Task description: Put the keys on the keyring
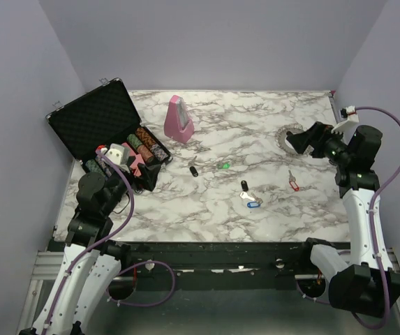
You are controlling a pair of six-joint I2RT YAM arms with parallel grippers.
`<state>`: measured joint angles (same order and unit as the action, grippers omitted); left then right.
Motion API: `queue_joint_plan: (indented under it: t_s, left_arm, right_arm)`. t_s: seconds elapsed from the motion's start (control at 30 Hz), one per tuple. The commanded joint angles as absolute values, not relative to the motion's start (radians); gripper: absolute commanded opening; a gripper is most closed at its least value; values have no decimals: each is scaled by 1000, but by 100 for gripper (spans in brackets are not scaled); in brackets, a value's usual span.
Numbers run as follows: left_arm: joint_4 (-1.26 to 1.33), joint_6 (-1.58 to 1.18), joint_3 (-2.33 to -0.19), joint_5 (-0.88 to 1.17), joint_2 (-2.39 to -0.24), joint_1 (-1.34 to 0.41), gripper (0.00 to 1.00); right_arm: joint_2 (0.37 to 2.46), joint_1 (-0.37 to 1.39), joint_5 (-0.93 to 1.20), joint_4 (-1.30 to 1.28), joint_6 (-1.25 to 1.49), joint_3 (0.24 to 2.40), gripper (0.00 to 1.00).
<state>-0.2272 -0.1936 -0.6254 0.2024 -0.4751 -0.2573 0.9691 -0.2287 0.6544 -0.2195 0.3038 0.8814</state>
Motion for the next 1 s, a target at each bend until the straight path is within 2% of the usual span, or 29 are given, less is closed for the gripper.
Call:
queue_joint_plan:
  t_s: [0.0,0.23,0.33,0.47,0.67,0.87,0.97]
  left_arm:
    - [-238,-181,-644,190,-471,-258,99]
    - [-239,-183,-647,193,-474,-258,99]
    - [-238,-184,-646,195,-474,-256,99]
    - [-230,-192,-644,213,-477,-256,99]
    - [-235,-193,-643,206,-476,-253,99]
    - [-235,-192,-641,201,-472,-250,99]
    - [-235,-192,-640,204,-474,-249,99]
  right_arm:
    - [977,-233,641,-193,292,881,100]
    - [994,-233,839,-213,135,877,100]
    - [1017,-233,987,-293,-70,897,100]
    - [1080,-232,1016,-400,-274,937,100]
    - [1296,-118,674,-543,-413,1110,100]
    - [1495,61,327,-480,-370,1196,99]
    - [1624,63,183,-488,-347,1279,91]
